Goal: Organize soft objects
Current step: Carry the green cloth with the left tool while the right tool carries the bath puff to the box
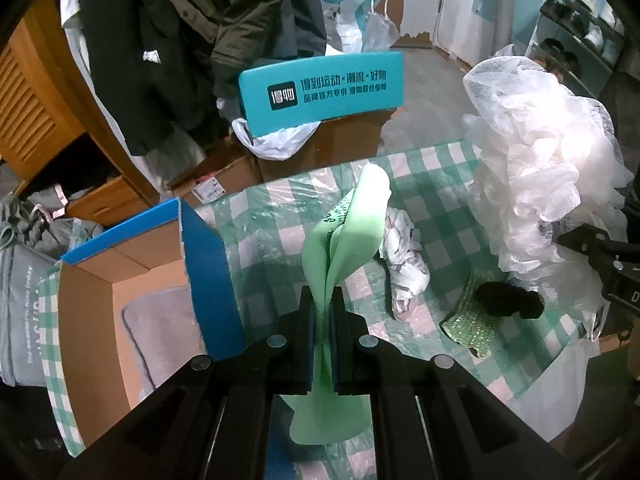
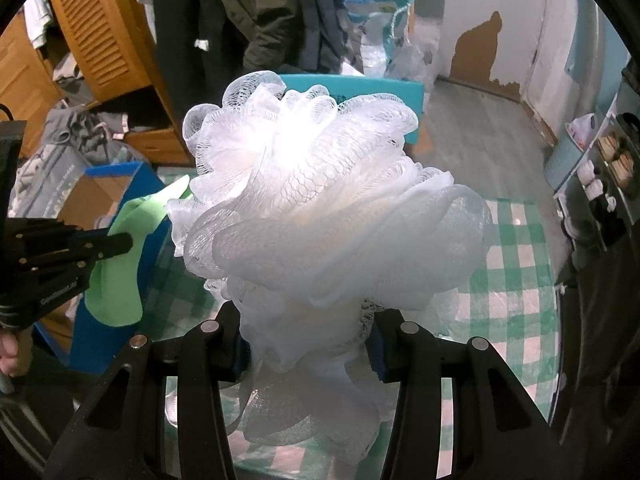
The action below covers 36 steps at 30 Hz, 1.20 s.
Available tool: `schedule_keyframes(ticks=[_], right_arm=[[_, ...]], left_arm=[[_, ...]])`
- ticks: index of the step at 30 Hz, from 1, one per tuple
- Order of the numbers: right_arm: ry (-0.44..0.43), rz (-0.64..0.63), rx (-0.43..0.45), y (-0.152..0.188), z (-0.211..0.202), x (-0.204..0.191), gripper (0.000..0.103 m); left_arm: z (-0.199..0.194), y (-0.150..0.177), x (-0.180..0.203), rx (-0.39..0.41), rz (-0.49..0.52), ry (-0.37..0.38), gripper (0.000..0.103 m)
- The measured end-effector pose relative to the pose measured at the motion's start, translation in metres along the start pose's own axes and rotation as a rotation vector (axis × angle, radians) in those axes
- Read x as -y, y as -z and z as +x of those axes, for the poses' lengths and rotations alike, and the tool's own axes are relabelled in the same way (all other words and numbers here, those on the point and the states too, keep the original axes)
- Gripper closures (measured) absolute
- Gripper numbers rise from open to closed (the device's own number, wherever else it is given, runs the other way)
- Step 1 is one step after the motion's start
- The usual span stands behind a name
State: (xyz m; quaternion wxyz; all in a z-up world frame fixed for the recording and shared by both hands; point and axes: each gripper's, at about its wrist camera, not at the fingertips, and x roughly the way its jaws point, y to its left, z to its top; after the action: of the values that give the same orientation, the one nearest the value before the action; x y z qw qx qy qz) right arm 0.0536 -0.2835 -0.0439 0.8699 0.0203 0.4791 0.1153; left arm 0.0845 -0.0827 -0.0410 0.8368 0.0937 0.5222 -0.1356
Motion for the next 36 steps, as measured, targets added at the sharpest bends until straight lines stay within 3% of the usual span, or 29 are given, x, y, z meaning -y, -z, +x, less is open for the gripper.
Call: schedule_keyframes(ticks=[16, 36], right_arm=[[-0.074, -0.051, 0.049, -0.01, -0.018, -0.035, 0.059], [-0.16, -0.156, 0.052, -0.035, -0.009, -0.117, 0.059]], left_arm=[[-0.033, 0.011, -0.018, 0.059, -0.026, -0.04, 0.097], [-0.055, 0.033, -0.089, 0.087, -0.162, -0.111, 0.097]])
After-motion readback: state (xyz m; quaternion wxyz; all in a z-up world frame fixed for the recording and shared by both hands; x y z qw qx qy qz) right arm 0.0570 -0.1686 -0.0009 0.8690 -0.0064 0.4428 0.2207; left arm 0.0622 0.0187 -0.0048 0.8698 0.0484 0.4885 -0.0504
